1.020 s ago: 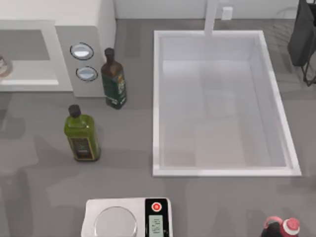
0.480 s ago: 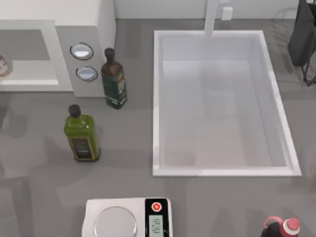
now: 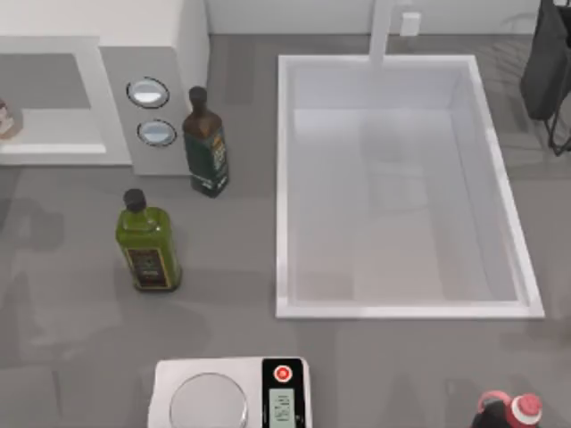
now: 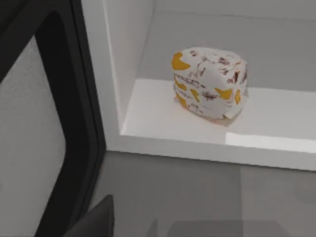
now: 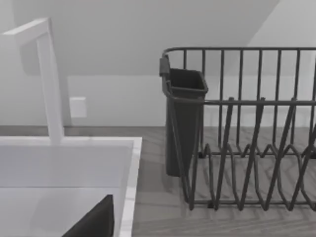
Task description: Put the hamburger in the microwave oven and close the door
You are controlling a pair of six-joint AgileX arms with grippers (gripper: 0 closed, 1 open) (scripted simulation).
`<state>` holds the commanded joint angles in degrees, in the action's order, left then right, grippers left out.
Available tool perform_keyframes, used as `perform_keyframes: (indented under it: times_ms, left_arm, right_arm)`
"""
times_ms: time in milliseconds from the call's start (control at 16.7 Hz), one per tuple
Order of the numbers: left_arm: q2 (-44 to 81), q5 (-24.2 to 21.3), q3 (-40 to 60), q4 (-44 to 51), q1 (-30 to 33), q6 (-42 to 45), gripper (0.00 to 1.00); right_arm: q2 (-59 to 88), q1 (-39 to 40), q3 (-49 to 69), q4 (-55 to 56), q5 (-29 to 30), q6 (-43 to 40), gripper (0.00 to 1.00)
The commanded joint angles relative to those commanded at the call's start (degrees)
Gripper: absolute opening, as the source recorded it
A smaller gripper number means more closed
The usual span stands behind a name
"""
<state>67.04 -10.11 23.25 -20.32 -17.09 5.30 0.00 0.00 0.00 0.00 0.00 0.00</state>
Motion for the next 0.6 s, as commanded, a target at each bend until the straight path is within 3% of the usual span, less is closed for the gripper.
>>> perform_keyframes:
  times_ms: [600]
  left_arm:
    - [-41.21,6.20,-14.68,12.89,10.40,-3.31,1.00]
  right_arm:
    - [0.00,0.00,0.00,0.00,0.00,0.00,1.00]
